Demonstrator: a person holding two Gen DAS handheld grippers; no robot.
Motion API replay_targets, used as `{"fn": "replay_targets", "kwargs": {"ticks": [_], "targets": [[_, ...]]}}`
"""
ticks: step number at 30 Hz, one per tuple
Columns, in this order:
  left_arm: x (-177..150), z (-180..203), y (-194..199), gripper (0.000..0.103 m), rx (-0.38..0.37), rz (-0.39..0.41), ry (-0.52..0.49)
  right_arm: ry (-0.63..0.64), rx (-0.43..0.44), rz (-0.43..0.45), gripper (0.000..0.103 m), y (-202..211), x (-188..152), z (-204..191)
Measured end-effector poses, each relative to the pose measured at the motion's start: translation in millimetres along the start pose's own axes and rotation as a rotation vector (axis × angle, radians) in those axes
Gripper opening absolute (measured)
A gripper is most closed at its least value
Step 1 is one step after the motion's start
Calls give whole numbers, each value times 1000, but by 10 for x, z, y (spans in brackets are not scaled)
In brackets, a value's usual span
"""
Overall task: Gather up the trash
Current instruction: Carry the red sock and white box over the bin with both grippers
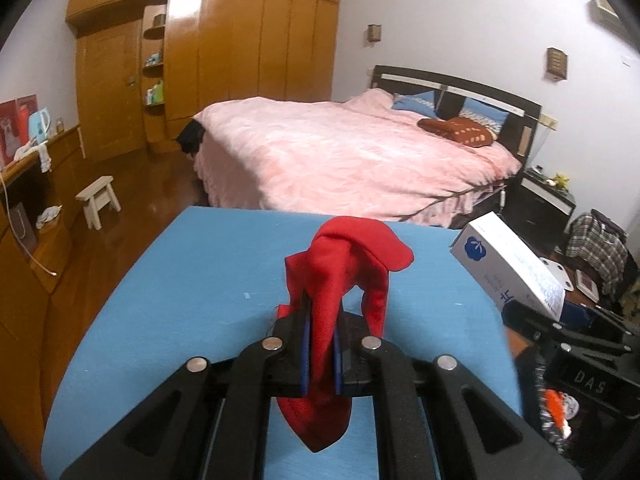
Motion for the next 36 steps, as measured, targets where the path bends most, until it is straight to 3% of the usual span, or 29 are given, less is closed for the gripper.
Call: {"fn": "replay_targets", "kwargs": {"ticks": [19,36], "targets": [[63,1264,372,9,-178,49,-126,-90,-145,88,63,1040,-265,1047],[-240,2299,385,9,-339,4,-247,-195,-290,116,63,1480,-641,1967]]}}
Point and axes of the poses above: each gripper's, at about its wrist camera, not at the fingertips, and y roughly against the way its jaws point, z to its right, x to its top, the point moved 7 cm from there along -y, roughly the way its jaws point, and after that the axes turned 6 degrees about -x, right-handed, at the moved point
